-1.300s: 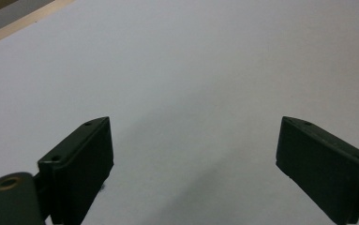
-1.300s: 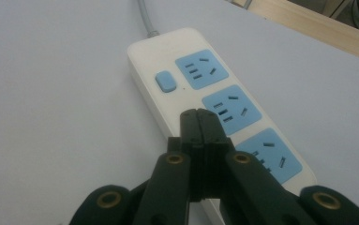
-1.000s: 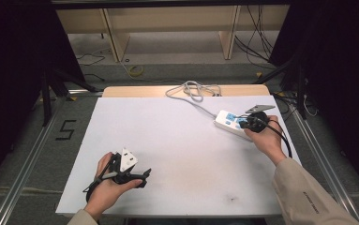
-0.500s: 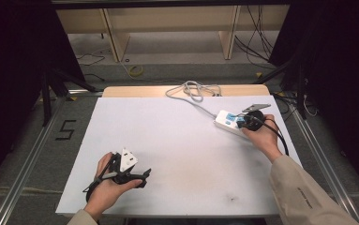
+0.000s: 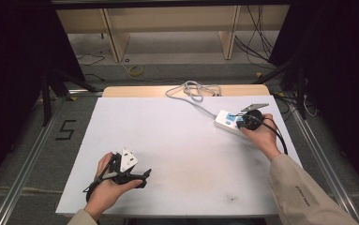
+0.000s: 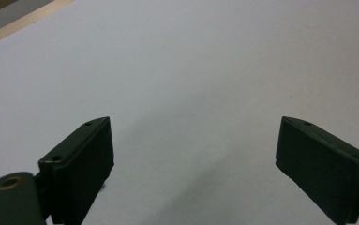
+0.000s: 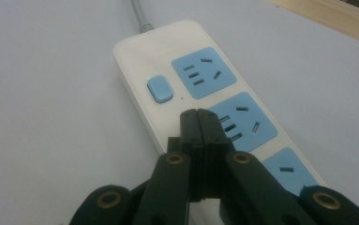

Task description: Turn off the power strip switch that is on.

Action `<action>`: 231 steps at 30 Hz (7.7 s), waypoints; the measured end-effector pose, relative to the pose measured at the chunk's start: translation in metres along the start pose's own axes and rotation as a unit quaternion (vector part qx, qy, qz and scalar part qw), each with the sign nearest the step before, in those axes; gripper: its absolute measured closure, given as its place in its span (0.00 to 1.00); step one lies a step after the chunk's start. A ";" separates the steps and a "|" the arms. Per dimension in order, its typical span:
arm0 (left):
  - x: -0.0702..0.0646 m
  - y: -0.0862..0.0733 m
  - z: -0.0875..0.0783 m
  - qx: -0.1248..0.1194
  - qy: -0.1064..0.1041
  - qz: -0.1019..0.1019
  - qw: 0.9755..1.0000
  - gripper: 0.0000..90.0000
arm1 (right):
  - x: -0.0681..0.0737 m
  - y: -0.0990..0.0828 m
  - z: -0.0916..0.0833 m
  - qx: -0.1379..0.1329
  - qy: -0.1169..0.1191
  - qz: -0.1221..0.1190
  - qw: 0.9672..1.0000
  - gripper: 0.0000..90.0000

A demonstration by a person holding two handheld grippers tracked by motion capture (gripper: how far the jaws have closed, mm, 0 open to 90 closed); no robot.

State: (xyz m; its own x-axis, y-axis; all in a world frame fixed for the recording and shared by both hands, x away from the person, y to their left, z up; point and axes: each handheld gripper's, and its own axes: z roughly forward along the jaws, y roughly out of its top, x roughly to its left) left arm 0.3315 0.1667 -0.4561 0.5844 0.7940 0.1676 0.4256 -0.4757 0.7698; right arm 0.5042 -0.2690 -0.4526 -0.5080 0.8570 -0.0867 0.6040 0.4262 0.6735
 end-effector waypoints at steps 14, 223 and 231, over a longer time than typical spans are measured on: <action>0.000 0.000 0.000 0.000 -0.001 0.002 1.000 0.13 | 0.000 0.004 0.002 0.015 0.001 -0.001 1.000 1.00; -0.003 0.000 0.001 -0.001 -0.006 0.001 1.000 0.13 | 0.002 0.032 -0.005 0.089 0.014 0.010 0.996 0.92; -0.003 0.000 0.001 -0.001 -0.006 -0.001 1.000 0.13 | 0.004 0.029 -0.011 0.083 0.019 0.012 0.996 0.86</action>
State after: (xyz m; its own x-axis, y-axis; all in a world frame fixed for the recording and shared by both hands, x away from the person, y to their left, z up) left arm 0.3305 0.1636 -0.4569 0.5920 0.7900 0.1595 0.4247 -0.4740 0.7713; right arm 0.5130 -0.2558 -0.4252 -0.5128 0.8574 -0.0426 0.7079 0.4505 0.5440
